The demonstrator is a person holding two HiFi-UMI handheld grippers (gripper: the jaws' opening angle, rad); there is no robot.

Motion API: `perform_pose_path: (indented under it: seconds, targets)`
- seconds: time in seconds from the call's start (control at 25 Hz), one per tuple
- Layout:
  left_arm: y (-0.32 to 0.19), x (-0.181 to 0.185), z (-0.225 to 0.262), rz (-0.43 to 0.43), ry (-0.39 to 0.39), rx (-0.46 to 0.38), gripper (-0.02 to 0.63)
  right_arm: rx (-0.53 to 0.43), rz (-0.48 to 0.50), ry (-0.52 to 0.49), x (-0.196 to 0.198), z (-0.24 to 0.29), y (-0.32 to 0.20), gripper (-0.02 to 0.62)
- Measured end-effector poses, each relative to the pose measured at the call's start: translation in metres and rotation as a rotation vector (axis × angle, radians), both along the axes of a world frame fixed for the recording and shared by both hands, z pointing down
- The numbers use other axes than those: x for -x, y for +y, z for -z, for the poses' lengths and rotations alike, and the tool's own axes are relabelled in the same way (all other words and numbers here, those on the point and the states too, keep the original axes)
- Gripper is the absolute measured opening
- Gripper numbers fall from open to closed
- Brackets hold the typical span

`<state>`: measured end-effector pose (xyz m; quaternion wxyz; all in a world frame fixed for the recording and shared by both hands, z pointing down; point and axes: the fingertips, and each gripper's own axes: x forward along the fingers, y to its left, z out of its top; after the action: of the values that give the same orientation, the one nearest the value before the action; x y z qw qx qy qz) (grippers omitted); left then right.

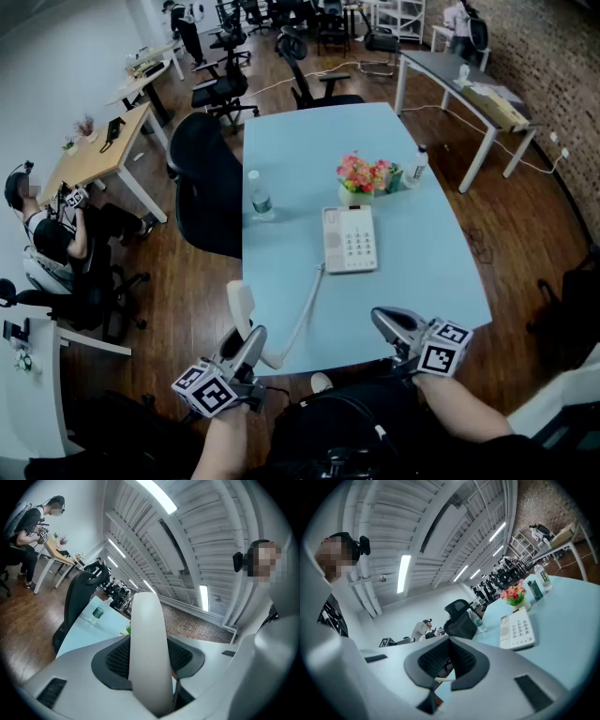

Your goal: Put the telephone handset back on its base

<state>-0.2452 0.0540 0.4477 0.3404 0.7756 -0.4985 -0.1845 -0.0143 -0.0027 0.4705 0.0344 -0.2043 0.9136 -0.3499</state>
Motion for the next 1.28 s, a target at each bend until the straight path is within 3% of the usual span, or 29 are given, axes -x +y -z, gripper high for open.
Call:
perform_pose_path:
  seconds: [0.4,0.76,0.88,1.28]
  targets:
    - [-0.020,-0.012,-0.001,0.002,-0.036,0.013,0.210,0.004,-0.006,0.011,-0.014,-0.003,-0.017,0.015]
    - [-0.056,-0.035,-0.009,-0.016,-0.020,0.037,0.210,-0.004,-0.023,0.008,-0.037,0.001,-0.051,0.015]
    - [-0.076,-0.043,-0.008,-0.026,-0.062,0.052,0.210,-0.002,-0.044,-0.004,-0.049,-0.002,-0.065,0.015]
    - [-0.124,-0.064,-0.026,-0.034,-0.098,0.119,0.210,-0.001,-0.082,-0.013,-0.076,0.002,-0.101,0.015]
